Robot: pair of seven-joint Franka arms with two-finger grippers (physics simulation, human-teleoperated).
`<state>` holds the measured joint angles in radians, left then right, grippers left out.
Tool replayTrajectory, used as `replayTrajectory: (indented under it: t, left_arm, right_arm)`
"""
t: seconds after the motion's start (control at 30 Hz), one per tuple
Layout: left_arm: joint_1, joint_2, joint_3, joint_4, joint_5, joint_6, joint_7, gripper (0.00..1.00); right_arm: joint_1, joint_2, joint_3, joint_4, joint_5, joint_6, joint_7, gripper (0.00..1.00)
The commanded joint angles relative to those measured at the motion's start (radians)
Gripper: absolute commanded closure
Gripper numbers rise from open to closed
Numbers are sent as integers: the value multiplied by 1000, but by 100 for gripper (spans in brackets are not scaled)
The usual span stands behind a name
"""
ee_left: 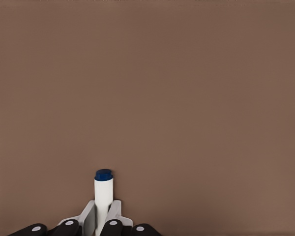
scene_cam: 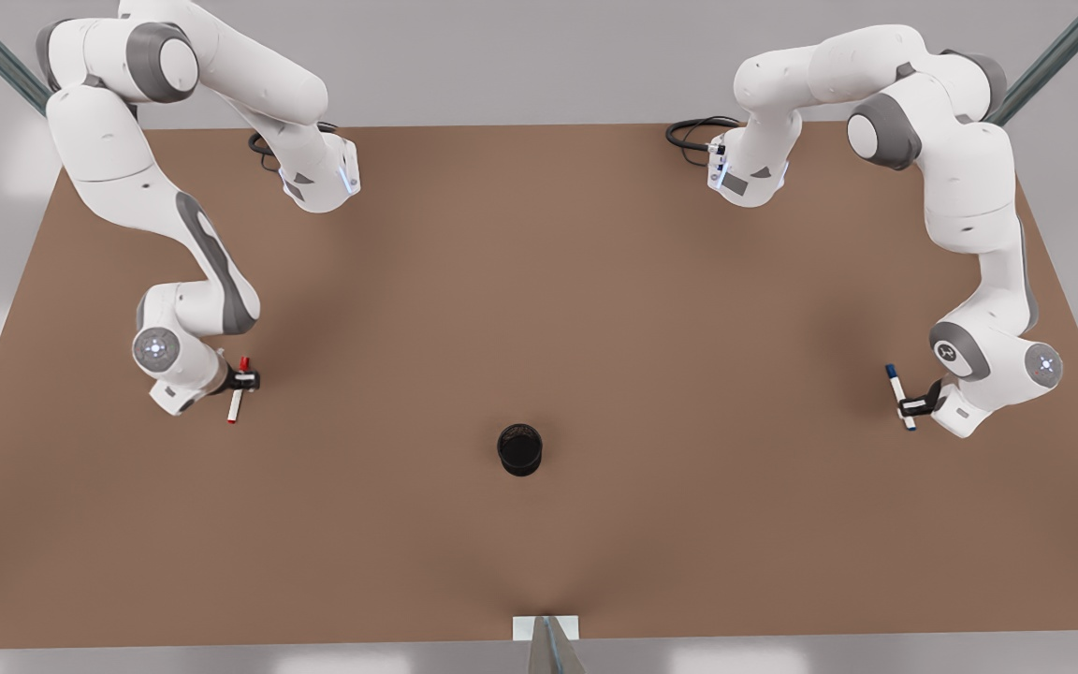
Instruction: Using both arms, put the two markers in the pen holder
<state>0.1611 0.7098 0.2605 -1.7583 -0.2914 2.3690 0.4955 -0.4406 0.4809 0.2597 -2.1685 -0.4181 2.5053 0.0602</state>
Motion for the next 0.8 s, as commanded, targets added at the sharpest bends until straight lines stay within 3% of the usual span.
replayTrajectory:
  t: [0.0,0.13,0.2,0.3,0.47,0.6,0.67,0.7,0.77]
  left_arm:
    - [0,-4,0,5,-8,-5,21,79]
    - [-25,-73,-7,79,-8,-134,23,79]
    - [-84,-125,-18,86,-8,-137,23,79]
    - [-134,-217,-121,105,-9,-201,25,79]
    - [-193,-217,-213,421,-3,-634,21,79]
    - [-198,-200,-418,485,-232,-611,178,79]
    - [-199,-185,-527,491,-322,-481,293,79]
    - [-199,-173,-599,493,-325,-384,388,79]
    - [-199,-156,-707,499,-325,-205,558,79]
  right_arm:
    - [0,-1,19,2,-8,38,78,40]
    - [-17,12,29,2,21,43,90,51]
    - [-24,22,29,12,21,46,87,52]
    - [-24,35,32,22,21,46,85,59]
    - [-23,38,47,29,42,46,89,75]
    - [-24,36,61,44,44,38,89,79]
    - [-23,31,70,58,44,35,81,79]
    - [-30,18,96,58,44,32,81,79]
    - [-81,5,226,124,44,-80,95,79]
